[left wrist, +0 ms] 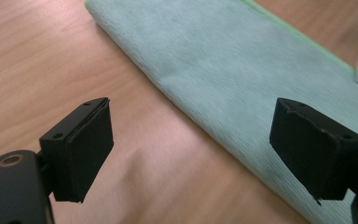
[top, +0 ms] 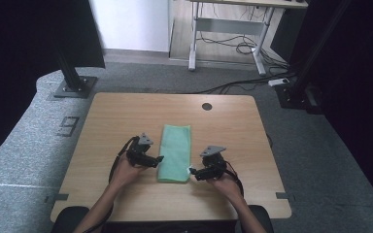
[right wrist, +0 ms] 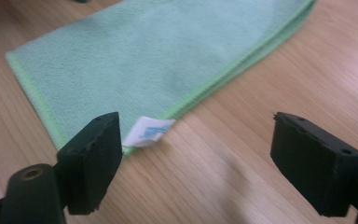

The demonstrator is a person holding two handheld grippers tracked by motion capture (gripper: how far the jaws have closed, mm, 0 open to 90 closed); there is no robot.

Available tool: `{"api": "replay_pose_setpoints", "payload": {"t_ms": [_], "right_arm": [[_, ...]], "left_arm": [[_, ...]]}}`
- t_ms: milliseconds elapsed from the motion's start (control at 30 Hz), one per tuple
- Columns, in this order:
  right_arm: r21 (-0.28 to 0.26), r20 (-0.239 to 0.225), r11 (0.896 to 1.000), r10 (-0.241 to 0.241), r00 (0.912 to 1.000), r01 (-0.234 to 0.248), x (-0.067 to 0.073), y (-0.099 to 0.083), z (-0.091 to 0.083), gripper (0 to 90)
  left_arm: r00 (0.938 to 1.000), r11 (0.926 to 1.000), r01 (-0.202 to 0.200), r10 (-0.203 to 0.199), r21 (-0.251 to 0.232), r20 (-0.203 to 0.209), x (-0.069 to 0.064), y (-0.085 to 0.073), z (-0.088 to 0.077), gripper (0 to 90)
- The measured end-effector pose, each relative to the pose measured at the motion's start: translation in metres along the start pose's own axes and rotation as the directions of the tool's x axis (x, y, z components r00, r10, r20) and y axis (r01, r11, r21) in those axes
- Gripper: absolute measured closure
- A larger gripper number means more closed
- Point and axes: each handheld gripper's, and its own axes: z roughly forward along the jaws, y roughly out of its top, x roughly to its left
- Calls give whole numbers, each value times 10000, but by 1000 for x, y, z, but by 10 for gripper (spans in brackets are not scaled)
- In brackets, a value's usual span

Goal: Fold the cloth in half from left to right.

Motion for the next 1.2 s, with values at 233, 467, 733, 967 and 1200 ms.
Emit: {"api": "replay_pose_setpoints", "payload": {"t_ms": [233,467,733,967,1200], "right_arm": [[98,404,9991,410,9983,-414,-12,-12,-12,13],[175,823,9958,886,9927,-904,-23,-28,-11,0],[416,1136,9938,977,9887,-1030,-27,-39,-1,0],[336,1181,9928,1105,9868,-1152,-27,-43,4,0],[200,1054,9905,1333,9855,-1361,-30,-45,5,0]], "left_arm": [[9997,9991,-209,212,379,-81,-7,-23,-16,73],[9995,9968,-124,146,785,-273,-6,-45,-17,0],[10000,9980,-90,91,620,-23,-3,-52,-11,0],[10000,9984,79,-79,563,10,1,-55,-8,0],[9999,9982,137,-136,578,-9,1,-55,-8,0]]}}
